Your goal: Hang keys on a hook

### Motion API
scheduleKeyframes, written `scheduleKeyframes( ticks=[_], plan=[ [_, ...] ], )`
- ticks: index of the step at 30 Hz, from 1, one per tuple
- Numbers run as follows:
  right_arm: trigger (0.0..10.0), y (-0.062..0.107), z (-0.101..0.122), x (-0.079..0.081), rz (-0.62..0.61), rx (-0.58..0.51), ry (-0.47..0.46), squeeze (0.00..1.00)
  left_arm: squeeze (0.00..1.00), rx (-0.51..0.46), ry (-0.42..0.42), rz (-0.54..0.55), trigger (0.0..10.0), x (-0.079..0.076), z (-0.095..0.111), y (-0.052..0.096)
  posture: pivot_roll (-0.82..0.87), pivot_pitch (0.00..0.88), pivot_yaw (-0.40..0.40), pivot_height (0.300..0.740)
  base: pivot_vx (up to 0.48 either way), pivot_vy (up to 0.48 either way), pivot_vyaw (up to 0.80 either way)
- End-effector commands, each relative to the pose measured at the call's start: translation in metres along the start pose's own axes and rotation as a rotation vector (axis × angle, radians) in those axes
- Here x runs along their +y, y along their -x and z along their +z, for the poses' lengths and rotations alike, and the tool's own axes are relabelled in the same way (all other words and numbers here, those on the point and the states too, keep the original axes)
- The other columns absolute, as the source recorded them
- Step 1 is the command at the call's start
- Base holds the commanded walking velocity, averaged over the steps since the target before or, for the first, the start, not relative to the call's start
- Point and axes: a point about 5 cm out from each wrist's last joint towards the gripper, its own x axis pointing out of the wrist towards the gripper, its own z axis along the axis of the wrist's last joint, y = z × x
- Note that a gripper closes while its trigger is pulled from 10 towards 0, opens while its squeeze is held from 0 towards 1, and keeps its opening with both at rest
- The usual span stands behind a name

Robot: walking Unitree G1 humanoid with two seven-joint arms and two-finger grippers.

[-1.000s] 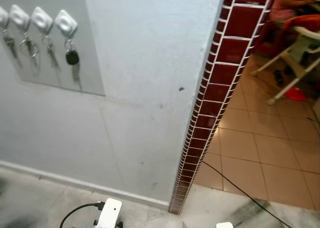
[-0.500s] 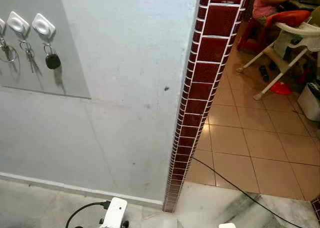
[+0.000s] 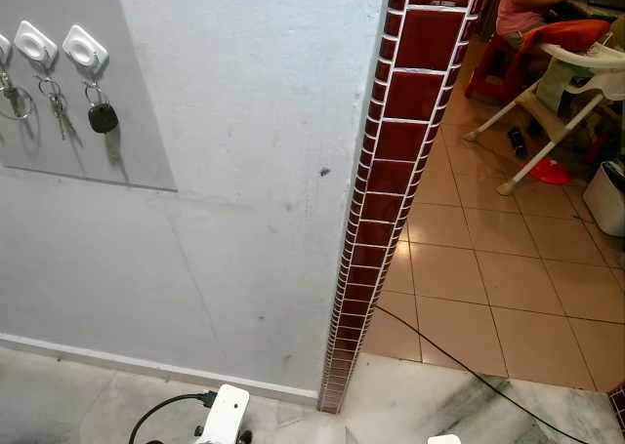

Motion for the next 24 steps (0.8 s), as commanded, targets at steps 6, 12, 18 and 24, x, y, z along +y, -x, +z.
scheduleKeyframes(
  ticks=[6,12,18,24],
  plan=[
    [10.0,0.002,-0.011,0.002,0.008,0.031,-0.021,0.0,0.0,0.013,-0.026,-0.027,10.0,0.001,-0.006,0.002,0.1,0.0,-0.009,0.74,0.0,0.0,0.0],
    [10.0,0.003,-0.015,-0.003,-0.028,0.033,-0.09,0.0,0.0,0.062,-0.01,-0.004,10.0,0.012,-0.026,0.008,0.1,0.0,0.01,0.74,0.0,0.0,0.0],
    [10.0,0.004,-0.017,-0.001,-0.022,0.039,-0.104,0.0,0.0,0.069,-0.023,-0.003,10.0,0.013,-0.03,0.01,0.11,0.0,0.006,0.74,0.0,0.0,0.0],
    [10.0,0.004,-0.017,0.0,-0.023,0.037,-0.118,0.0,0.0,0.021,0.001,-0.005,10.0,0.011,-0.015,0.006,0.1,0.0,0.004,0.74,0.0,0.0,0.0]
  ],
)
